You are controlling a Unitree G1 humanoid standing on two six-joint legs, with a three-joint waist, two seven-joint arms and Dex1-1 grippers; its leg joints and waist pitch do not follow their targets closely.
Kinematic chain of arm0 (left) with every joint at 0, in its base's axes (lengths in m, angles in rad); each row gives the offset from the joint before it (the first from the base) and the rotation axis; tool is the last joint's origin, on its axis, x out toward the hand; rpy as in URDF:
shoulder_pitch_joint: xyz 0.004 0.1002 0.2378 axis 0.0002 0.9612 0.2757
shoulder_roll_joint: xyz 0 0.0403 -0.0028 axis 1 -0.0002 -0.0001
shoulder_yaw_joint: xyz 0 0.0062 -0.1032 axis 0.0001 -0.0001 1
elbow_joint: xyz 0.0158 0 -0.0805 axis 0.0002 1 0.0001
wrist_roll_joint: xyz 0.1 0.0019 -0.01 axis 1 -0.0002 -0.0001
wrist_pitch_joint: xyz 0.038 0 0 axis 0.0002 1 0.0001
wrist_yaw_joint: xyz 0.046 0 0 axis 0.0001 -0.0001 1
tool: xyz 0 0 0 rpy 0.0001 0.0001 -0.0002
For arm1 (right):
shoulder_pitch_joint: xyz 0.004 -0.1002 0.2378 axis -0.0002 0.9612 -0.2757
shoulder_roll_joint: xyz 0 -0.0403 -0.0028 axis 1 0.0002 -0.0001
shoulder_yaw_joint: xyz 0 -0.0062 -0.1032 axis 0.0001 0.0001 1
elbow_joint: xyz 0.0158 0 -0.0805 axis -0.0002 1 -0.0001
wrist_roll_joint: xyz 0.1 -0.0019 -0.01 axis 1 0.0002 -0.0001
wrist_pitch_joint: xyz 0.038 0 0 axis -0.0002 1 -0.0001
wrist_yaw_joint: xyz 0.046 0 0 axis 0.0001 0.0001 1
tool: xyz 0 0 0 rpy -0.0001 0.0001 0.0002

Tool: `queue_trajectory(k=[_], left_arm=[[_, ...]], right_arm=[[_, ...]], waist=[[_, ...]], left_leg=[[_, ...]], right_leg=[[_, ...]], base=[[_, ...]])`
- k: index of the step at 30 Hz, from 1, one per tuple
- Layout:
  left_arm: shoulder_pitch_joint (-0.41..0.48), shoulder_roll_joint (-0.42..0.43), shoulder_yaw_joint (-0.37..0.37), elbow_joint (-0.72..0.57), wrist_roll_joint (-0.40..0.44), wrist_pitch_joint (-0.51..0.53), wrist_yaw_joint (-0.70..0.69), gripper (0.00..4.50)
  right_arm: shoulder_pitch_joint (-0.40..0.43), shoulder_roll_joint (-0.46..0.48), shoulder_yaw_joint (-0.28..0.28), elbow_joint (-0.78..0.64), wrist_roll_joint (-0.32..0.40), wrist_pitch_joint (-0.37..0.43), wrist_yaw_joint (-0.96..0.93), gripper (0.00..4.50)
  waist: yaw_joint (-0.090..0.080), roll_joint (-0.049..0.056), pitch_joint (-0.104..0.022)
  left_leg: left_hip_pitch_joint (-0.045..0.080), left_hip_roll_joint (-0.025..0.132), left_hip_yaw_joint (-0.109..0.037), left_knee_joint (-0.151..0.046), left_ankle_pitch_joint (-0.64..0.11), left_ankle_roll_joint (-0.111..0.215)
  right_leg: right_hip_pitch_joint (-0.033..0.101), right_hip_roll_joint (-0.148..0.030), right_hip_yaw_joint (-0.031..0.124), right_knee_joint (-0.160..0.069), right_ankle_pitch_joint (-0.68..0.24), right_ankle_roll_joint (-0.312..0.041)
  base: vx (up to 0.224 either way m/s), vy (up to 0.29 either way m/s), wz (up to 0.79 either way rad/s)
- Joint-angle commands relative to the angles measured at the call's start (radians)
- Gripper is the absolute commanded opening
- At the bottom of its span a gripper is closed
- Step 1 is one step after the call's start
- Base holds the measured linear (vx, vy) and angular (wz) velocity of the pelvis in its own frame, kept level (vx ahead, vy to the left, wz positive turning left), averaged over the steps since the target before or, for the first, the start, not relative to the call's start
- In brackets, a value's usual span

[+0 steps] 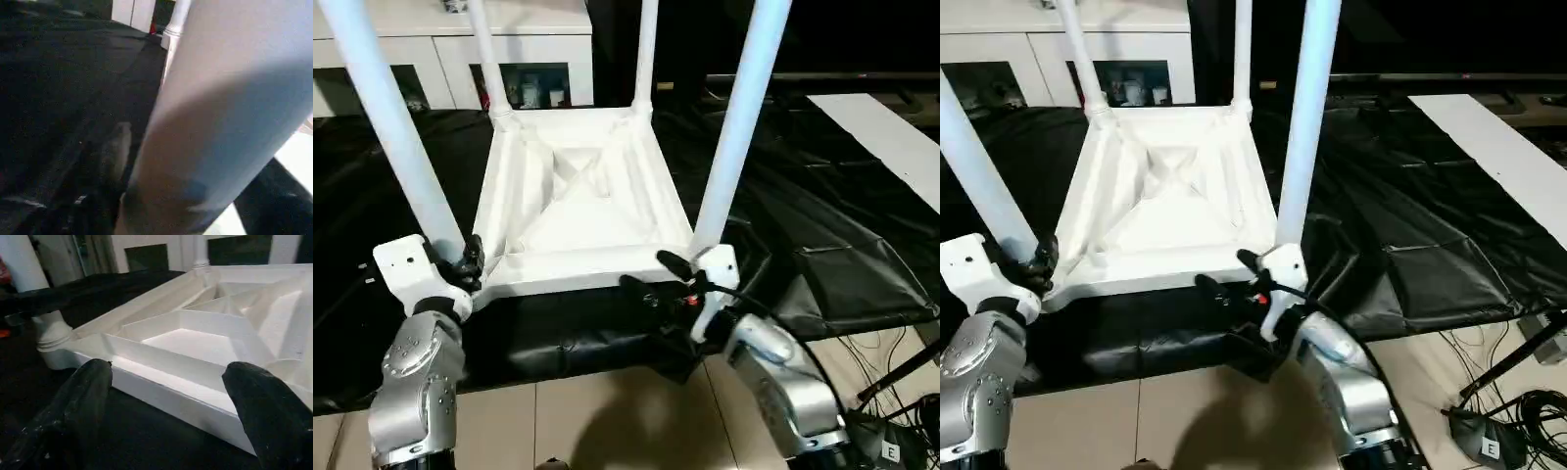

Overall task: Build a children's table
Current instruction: Flip table

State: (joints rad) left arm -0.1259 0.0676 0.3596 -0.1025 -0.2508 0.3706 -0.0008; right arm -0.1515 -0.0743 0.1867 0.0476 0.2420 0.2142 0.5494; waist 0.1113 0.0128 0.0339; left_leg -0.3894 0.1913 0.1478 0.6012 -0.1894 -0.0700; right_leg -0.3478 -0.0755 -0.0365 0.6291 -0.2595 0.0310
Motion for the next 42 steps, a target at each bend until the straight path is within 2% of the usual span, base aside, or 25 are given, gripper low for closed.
queue_trajectory(k=[1, 5, 8, 11, 13, 14, 18, 19, 20, 22, 23, 25, 27, 28, 29, 30, 32, 36, 39, 42], left_arm=[[-0.015, -0.014, 0.024, 0.001, -0.029, 0.029, 0.013, 2.61], [-0.016, -0.022, 0.036, -0.004, -0.039, 0.044, 0.018, 2.48], [-0.023, -0.031, 0.04, -0.007, -0.058, 0.061, 0.026, 2.42], [-0.074, -0.094, 0.067, 0.008, -0.157, 0.102, 0.068, 2.41], [-0.092, -0.121, 0.067, 0.021, -0.184, 0.111, 0.079, 2.41], [-0.11, -0.147, 0.063, 0.041, -0.204, 0.113, 0.085, 2.41], [-0.135, -0.185, 0.053, 0.076, -0.218, 0.118, 0.09, 2.41], [-0.141, -0.195, 0.052, 0.085, -0.221, 0.119, 0.093, 2.4], [-0.151, -0.202, 0.045, 0.095, -0.221, 0.122, 0.086, 2.4], [-0.168, -0.215, 0.041, 0.118, -0.222, 0.125, 0.082, 2.39], [-0.175, -0.216, 0.035, 0.13, -0.218, 0.123, 0.075, 2.38], [-0.193, -0.224, 0.044, 0.152, -0.218, 0.119, 0.074, 2.38], [-0.21, -0.226, 0.052, 0.17, -0.22, 0.116, 0.07, 2.38], [-0.216, -0.229, 0.052, 0.174, -0.219, 0.116, 0.07, 2.38], [-0.218, -0.23, 0.052, 0.175, -0.219, 0.116, 0.071, 2.38], [-0.223, -0.231, 0.05, 0.18, -0.226, 0.115, 0.077, 2.38], [-0.228, -0.229, 0.047, 0.187, -0.237, 0.112, 0.082, 2.38], [-0.232, -0.228, 0.048, 0.198, -0.24, 0.108, 0.08, 2.38], [-0.235, -0.227, 0.053, 0.202, -0.239, 0.103, 0.077, 2.38], [-0.238, -0.227, 0.058, 0.207, -0.237, 0.1, 0.075, 2.38]], right_arm=[[-0.012, 0.008, 0.006, 0.028, -0.001, -0.02, 0.002, 4.02], [-0.019, 0.019, 0.006, 0.053, -0.007, -0.037, -0.005, 4.02], [-0.025, 0.024, -0.005, 0.062, -0.006, -0.044, -0.01, 4.02], [-0.044, 0.031, -0.027, 0.082, 0.002, -0.05, -0.018, 4.02], [-0.049, 0.03, -0.034, 0.084, 0.002, -0.05, -0.026, 4.02], [-0.054, 0.029, -0.043, 0.089, 0.001, -0.049, -0.038, 4.02], [-0.066, 0.027, -0.069, 0.101, 0.001, -0.046, -0.068, 4.02], [-0.068, 0.028, -0.079, 0.102, 0.008, -0.044, -0.073, 4.02], [-0.072, 0.032, -0.096, 0.096, 0.028, -0.035, -0.075, 4.19], [-0.075, 0.041, -0.122, 0.081, 0.064, -0.017, -0.078, 4.29], [-0.079, 0.048, -0.137, 0.076, 0.085, -0.01, -0.082, 4.39], [-0.095, 0.071, -0.174, 0.079, 0.119, -0.002, -0.109, 4.48], [-0.128, 0.101, -0.23, 0.106, 0.166, 0.017, -0.16, 4.5], [-0.155, 0.122, -0.268, 0.134, 0.203, 0.027, -0.19, 4.5], [-0.166, 0.128, -0.281, 0.145, 0.215, 0.029, -0.2, 4.5], [-0.19, 0.144, -0.31, 0.169, 0.251, 0.04, -0.219, 4.5], [-0.224, 0.164, -0.345, 0.201, 0.309, 0.065, -0.233, 4.5], [-0.27, 0.178, -0.372, 0.258, 0.308, 0.082, -0.266, 4.5], [-0.292, 0.182, -0.389, 0.293, 0.305, 0.097, -0.296, 4.5], [-0.325, 0.186, -0.423, 0.339, 0.33, 0.103, -0.315, 4.5]], waist=[[0.006, 0.014, -0.048], [0.006, 0.013, -0.045], [0.006, 0.014, -0.044], [0.004, 0.014, -0.044], [0.006, 0.01, -0.043], [0.01, 0.012, -0.043], [0.015, 0.013, -0.044], [0.016, 0.01, -0.045], [0.016, 0.002, -0.046], [0.02, 0.004, -0.047], [0.02, 0.0, -0.046], [0.022, 0.001, -0.047], [0.022, 0.002, -0.046], [0.021, -0.001, -0.045], [0.02, 0.002, -0.046], [0.018, 0.003, -0.046], [0.019, 0.005, -0.049], [0.021, -0.003, -0.052], [0.022, -0.006, -0.054], [0.023, -0.003, -0.059]], left_leg=[[0.019, 0.03, -0.01, -0.085, -0.175, -0.024], [0.018, 0.031, -0.011, -0.088, -0.198, -0.031], [0.017, 0.03, -0.011, -0.088, -0.186, -0.028], [0.019, 0.03, -0.008, -0.087, -0.186, -0.028], [0.019, 0.03, -0.006, -0.085, -0.176, -0.019], [0.022, 0.03, -0.003, -0.083, -0.175, -0.015], [0.017, 0.029, -0.002, -0.083, -0.153, -0.013], [0.017, 0.028, -0.002, -0.082, -0.143, -0.011], [0.017, 0.029, 0.0, -0.081, -0.136, -0.009], [0.019, 0.029, 0.0, -0.08, -0.12, 0.001], [0.018, 0.029, 0.0, -0.08, -0.115, 0.008], [0.019, 0.029, 0.002, -0.079, -0.114, 0.017], [0.022, 0.03, 0.003, -0.082, -0.125, 0.014], [0.021, 0.031, 0.003, -0.084, -0.127, 0.012], [0.023, 0.032, 0.001, -0.087, -0.141, 0.006], [0.024, 0.032, 0.003, -0.085, -0.146, 0.0], [0.024, 0.032, 0.004, -0.085, -0.132, -0.002], [0.019, 0.029, 0.011, -0.081, -0.088, 0.008], [0.018, 0.028, 0.013, -0.079, -0.072, 0.012], [0.012, 0.027, 0.015, -0.074, -0.033, 0.03]], right_leg=[[0.016, -0.053, 0.029, -0.067, 0.098, -0.157], [0.017, -0.053, 0.03, -0.071, 0.073, -0.156], [0.017, -0.054, 0.03, -0.071, 0.076, -0.155], [0.016, -0.053, 0.03, -0.071, 0.066, -0.165], [0.015, -0.053, 0.032, -0.073, 0.055, -0.167], [0.013, -0.054, 0.033, -0.075, 0.041, -0.167], [0.014, -0.055, 0.032, -0.076, 0.028, -0.156], [0.014, -0.053, 0.032, -0.074, 0.04, -0.148], [0.015, -0.053, 0.033, -0.075, 0.046, -0.145], [0.014, -0.053, 0.033, -0.073, 0.063, -0.138], [0.014, -0.052, 0.032, -0.073, 0.067, -0.134], [0.012, -0.054, 0.033, -0.073, 0.066, -0.132], [0.009, -0.054, 0.033, -0.076, 0.03, -0.129], [0.01, -0.054, 0.033, -0.077, 0.021, -0.127], [0.009, -0.057, 0.032, -0.077, -0.004, -0.129], [0.006, -0.055, 0.033, -0.078, -0.008, -0.127], [0.008, -0.056, 0.031, -0.075, 0.019, -0.123], [0.01, -0.056, 0.029, -0.071, 0.089, -0.115], [0.01, -0.056, 0.028, -0.069, 0.094, -0.113], [0.008, -0.054, 0.026, -0.062, 0.153, -0.112]], base=[[0.0, 0.0, 0.0], [0.0, 0.0, 0.0], [0.0, 0.0, 0.0], [0.0, 0.0, 0.0], [0.0, 0.0, 0.0], [0.0, 0.0, 0.0], [0.0, 0.0, 0.0], [0.0, 0.0, 0.0], [0.0, 0.0, 0.0], [0.0, 0.0, 0.0], [0.0, 0.0, 0.0], [0.0, 0.0, 0.0], [0.0, 0.0, 0.0], [0.0, 0.0, 0.0], [0.0, 0.0, 0.0], [0.0, 0.0, 0.0], [0.0, 0.0, 0.0], [0.0, 0.0, 0.0], [0.0, 0.0, 0.0], [0.0, 0.0, 0.0]])
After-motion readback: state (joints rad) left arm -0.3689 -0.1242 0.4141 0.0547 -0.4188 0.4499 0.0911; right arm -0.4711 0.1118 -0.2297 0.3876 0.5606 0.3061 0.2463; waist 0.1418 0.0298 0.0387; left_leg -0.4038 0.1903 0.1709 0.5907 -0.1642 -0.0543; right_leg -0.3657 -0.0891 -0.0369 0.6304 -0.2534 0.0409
